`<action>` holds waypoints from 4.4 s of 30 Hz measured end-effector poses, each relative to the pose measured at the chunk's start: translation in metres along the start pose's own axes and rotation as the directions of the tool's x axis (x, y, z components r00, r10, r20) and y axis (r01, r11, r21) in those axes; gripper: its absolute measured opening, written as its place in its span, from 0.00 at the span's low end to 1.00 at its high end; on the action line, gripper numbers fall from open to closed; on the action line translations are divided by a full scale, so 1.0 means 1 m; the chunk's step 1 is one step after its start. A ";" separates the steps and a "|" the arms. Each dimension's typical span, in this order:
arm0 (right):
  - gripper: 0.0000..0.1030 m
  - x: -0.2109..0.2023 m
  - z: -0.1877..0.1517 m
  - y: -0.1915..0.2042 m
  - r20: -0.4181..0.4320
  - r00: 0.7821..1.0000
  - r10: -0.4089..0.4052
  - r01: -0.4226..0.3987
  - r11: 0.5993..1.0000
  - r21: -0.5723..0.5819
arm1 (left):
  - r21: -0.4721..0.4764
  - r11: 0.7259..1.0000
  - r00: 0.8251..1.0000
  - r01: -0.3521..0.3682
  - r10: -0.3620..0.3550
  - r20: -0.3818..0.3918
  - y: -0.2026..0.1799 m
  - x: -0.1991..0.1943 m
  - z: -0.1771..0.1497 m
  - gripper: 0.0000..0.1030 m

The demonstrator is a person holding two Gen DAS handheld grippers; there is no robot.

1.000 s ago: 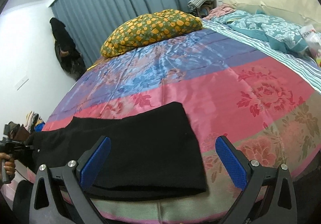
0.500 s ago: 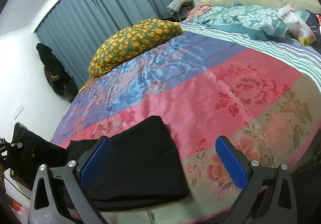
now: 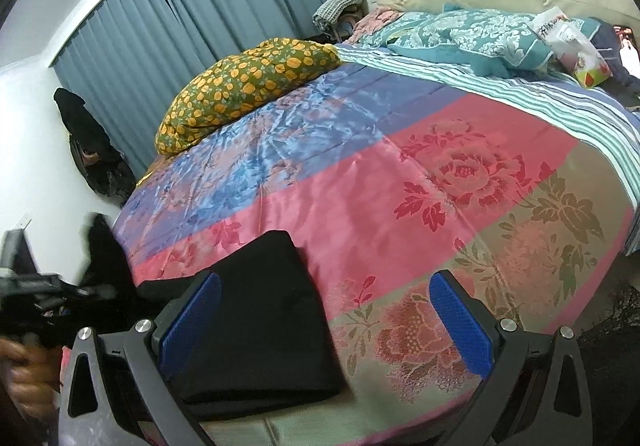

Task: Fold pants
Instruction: 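Grasp the folded black trousers' edge with the left gripper and lift, then grasp the trousers with the right gripper while the left gripper releases them, then carry the folded trousers with the right gripper and lower onto the quilt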

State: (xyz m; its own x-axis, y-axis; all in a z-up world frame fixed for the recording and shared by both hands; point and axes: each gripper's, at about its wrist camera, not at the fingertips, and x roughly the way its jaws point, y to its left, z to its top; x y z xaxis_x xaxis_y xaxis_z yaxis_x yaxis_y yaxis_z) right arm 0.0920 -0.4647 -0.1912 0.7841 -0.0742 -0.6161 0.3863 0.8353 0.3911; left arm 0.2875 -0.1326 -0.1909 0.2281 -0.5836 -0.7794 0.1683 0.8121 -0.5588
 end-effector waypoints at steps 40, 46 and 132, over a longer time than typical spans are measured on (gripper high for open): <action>0.64 0.142 -0.029 0.127 -0.613 0.718 0.329 -0.557 0.801 -0.221 | 0.213 0.965 0.982 -0.153 0.125 0.141 0.043 -0.036 -0.067 0.06; 0.57 0.155 -0.034 0.132 -0.686 0.670 0.283 -0.565 0.795 -0.223 | 0.204 0.971 0.983 -0.126 0.094 0.157 0.049 -0.035 -0.069 0.06; 0.06 0.039 -0.047 0.071 -0.467 0.884 0.008 -0.240 0.865 -0.440 | 0.382 0.830 0.911 -0.407 0.336 0.239 -0.012 -0.044 -0.122 0.38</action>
State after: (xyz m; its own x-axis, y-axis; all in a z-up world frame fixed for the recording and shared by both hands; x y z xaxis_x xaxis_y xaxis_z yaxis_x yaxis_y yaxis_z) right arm 0.1275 -0.3827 -0.2198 0.4695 0.1951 -0.8611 -0.0678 0.9804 0.1851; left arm 0.1588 -0.1159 -0.1846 0.4932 -0.2593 -0.8303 0.4136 0.9097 -0.0384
